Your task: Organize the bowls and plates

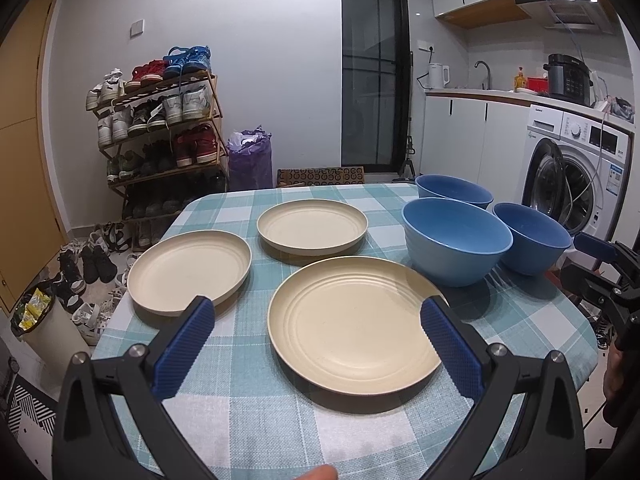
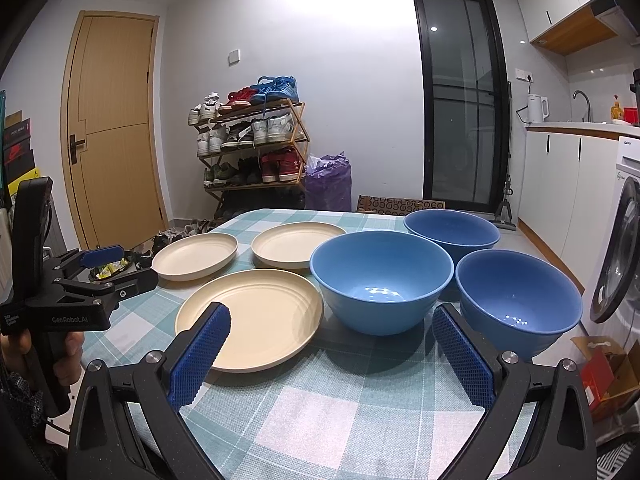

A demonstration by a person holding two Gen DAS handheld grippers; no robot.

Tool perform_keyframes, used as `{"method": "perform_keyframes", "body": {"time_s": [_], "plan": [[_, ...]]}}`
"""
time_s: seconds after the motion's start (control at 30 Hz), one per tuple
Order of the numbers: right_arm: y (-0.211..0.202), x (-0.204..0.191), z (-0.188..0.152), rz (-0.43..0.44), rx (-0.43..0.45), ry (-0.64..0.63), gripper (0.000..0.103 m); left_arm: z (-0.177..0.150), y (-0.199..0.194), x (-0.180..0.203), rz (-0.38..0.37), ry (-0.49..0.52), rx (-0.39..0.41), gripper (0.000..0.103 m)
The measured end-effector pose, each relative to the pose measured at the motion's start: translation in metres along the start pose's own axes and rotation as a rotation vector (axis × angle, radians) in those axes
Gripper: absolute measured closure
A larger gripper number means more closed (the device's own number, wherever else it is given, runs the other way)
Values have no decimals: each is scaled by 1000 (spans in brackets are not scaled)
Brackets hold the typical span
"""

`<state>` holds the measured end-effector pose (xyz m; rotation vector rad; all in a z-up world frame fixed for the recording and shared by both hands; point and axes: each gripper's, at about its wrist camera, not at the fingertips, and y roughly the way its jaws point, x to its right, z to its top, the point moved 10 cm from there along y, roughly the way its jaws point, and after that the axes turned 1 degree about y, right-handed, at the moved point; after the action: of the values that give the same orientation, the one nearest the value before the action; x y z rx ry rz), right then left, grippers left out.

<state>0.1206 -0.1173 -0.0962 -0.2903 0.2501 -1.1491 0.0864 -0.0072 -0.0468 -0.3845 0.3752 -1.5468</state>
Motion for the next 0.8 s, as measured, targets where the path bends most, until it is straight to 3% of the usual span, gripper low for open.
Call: {"method": "perform_keyframes", "body": {"time_s": [0.8], "plan": [[12, 10, -10, -22, -37, 18, 0, -6, 14, -13, -23, -36, 5, 0]]}}
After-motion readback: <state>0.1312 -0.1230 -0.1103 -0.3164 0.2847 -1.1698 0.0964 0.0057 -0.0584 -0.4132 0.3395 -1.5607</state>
